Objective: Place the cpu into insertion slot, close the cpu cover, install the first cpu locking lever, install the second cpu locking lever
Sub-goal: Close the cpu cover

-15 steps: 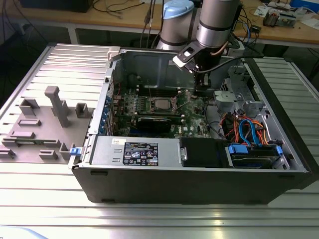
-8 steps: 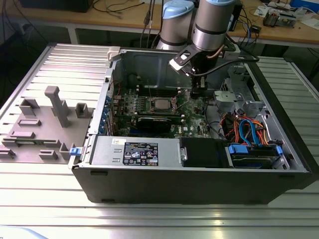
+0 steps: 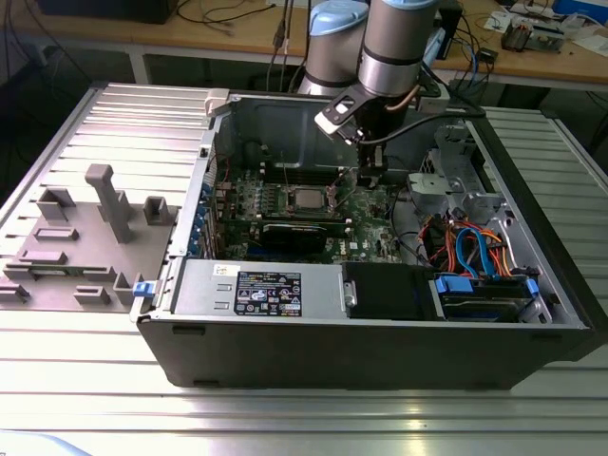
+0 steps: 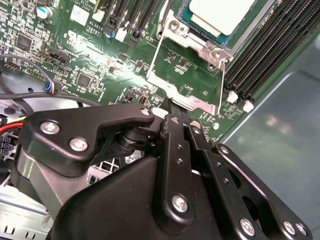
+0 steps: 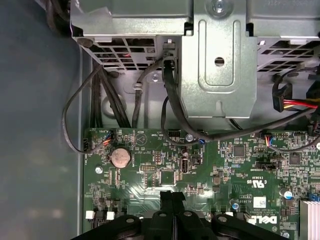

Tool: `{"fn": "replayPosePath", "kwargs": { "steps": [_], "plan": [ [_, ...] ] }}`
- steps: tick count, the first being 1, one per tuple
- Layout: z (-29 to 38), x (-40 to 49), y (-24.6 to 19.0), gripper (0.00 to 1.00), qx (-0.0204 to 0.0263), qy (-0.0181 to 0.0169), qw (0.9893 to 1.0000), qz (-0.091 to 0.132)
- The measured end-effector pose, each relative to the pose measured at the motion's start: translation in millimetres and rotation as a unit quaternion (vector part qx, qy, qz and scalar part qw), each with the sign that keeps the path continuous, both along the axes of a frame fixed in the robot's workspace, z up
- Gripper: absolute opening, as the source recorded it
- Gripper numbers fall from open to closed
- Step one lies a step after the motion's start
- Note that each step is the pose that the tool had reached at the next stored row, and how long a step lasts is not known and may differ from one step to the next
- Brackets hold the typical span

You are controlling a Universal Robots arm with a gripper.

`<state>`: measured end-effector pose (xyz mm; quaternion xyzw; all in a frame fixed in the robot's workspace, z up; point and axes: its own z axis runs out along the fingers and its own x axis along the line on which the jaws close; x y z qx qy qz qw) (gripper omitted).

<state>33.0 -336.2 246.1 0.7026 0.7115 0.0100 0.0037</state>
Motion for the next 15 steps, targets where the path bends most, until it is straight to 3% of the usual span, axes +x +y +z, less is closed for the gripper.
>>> {"fn": "replayPosePath", "kwargs": {
  "steps": [5,15],
  "plan": [
    [3.0,-1.6,0.1,0.11,0.0001,0.0027,1.0000,0.000],
    [3.1,-5.9,0.1,0.11,0.0003,0.0028,1.0000,0.000]
  ]
}}
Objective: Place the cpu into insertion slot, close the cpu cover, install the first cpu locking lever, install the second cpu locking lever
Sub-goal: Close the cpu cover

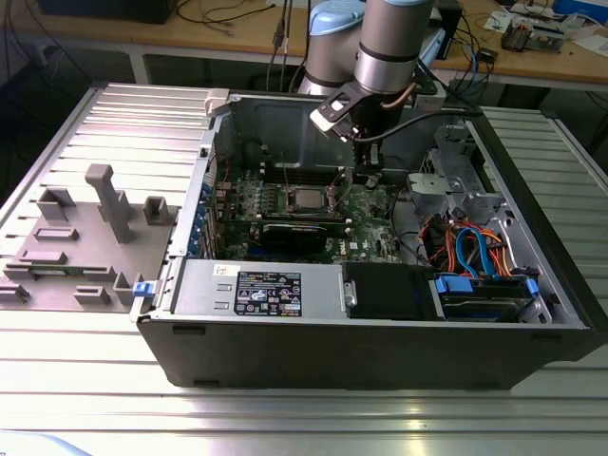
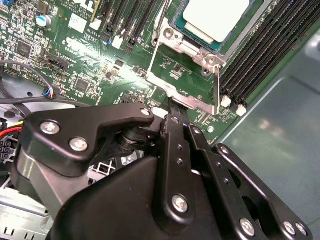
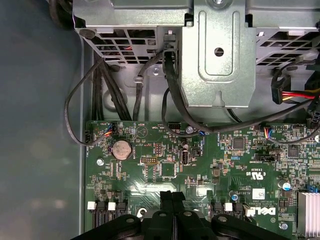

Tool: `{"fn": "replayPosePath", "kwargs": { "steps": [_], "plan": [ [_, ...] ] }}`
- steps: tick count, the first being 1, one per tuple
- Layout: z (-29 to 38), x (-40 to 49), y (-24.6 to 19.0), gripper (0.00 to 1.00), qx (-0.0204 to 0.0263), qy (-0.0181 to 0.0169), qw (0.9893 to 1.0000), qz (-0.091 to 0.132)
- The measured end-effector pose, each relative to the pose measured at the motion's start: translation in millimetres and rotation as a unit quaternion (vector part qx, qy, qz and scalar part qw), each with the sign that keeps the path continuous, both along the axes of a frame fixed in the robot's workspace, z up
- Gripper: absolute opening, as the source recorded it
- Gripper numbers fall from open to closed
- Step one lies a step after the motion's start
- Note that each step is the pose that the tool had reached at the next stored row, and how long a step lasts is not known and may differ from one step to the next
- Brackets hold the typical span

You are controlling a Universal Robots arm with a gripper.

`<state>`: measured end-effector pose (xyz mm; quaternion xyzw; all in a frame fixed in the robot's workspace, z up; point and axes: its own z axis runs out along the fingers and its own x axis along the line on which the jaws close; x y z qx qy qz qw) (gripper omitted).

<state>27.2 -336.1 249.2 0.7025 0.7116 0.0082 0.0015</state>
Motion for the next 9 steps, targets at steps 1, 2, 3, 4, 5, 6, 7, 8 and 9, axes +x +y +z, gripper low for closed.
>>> {"fn": "replayPosePath", "kwargs": {
  "steps": [1,2,3,4,5,6,7,8,9],
  "plan": [
    [0.0,-0.1,0.0,0.11,0.0000,0.0000,1.0000,0.000],
    [0.0,-0.3,0.0,0.11,0.0000,0.0000,1.0000,0.000],
    [0.0,-0.4,0.0,0.11,0.0000,0.0000,1.0000,0.000],
    [0.0,-3.7,0.0,0.11,0.0000,0.0000,1.0000,0.000],
    [0.0,-4.7,0.0,0.11,0.0000,0.0000,1.0000,0.000],
    [0.0,-4.8,0.0,0.11,0.0000,0.0000,1.0000,0.000],
    [0.0,-5.0,0.0,0.11,0.0000,0.0000,1.0000,0.000],
    [0.0,-5.2,0.0,0.11,0.0000,0.0000,1.0000,0.000],
    [0.0,-5.3,0.0,0.11,0.0000,0.0000,1.0000,0.000]
  ]
}}
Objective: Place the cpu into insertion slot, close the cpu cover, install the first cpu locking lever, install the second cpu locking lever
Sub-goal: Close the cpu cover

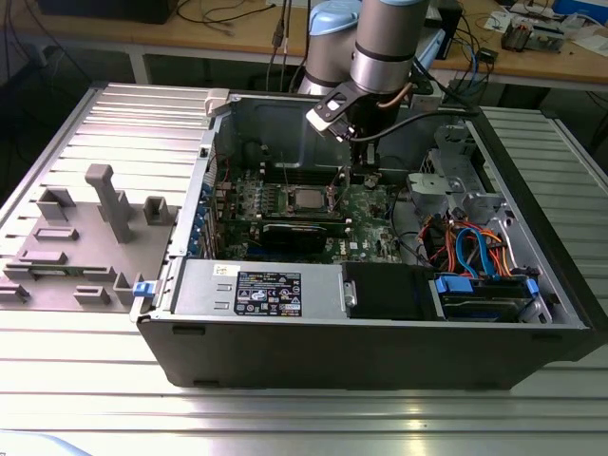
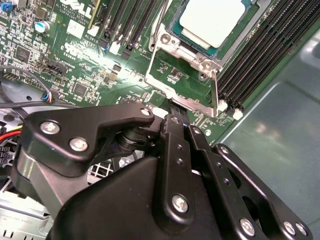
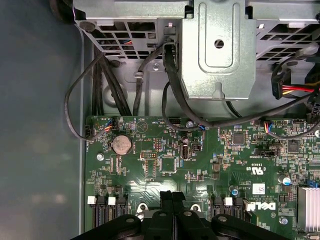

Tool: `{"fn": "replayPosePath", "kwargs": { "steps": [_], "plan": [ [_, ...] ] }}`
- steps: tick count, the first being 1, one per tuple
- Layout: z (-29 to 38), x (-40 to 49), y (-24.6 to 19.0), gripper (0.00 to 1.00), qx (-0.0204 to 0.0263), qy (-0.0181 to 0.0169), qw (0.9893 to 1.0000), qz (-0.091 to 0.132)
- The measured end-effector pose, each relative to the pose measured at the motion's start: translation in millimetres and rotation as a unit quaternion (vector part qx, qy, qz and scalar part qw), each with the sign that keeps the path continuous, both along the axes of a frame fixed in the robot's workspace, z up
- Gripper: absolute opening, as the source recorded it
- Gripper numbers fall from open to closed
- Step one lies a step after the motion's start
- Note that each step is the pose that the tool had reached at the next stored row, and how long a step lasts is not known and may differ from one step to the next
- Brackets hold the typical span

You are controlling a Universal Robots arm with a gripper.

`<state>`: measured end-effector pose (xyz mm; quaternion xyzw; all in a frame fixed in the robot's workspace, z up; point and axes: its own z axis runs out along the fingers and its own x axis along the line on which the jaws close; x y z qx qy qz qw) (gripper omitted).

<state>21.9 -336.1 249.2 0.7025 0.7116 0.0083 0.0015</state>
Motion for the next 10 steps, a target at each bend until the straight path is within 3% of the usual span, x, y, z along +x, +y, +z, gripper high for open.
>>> {"fn": "replayPosePath", "kwargs": {
  "steps": [10],
  "plan": [
    [0.0,-1.1,0.0,0.11,0.0000,0.0000,1.0000,0.000]
  ]
}}
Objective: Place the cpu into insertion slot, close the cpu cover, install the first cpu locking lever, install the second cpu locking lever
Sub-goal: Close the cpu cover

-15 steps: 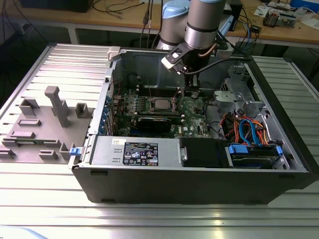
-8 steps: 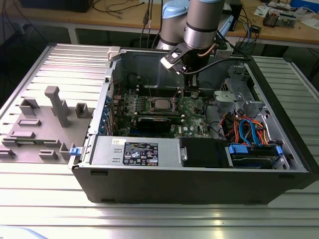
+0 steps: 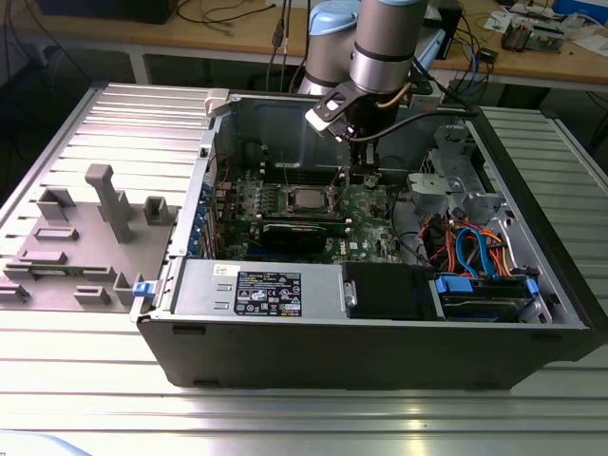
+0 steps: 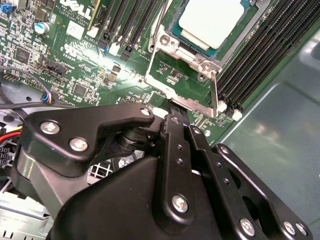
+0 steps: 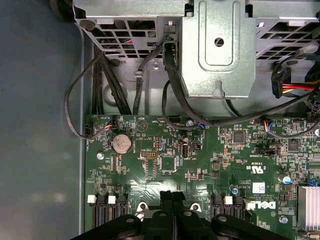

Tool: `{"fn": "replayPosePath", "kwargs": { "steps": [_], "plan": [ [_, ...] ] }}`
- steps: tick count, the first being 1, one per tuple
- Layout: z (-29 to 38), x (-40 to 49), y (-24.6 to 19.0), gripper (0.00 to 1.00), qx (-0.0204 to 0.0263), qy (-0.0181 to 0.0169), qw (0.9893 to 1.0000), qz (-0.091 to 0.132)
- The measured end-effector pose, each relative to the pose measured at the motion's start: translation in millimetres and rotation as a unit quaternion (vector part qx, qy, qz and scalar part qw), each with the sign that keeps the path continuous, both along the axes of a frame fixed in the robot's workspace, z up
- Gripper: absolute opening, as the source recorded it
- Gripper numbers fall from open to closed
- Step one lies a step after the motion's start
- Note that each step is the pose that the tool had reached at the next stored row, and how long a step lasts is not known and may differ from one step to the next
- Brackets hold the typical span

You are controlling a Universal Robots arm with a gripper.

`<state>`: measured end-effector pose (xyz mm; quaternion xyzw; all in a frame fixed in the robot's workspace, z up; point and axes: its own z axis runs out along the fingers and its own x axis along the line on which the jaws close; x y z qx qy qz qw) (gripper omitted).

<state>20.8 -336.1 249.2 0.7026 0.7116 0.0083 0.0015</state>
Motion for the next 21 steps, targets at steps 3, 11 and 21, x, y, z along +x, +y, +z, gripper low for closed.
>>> {"fn": "replayPosePath", "kwargs": {
  "steps": [3,11,21],
  "plan": [
    [0.0,0.0,0.0,0.11,0.0000,0.0000,1.0000,0.000],
    [0.0,-4.0,0.0,0.11,0.0000,0.0000,1.0000,0.000],
    [0.0,-7.1,0.0,0.11,0.0000,0.0000,1.0000,0.000]
  ]
}}
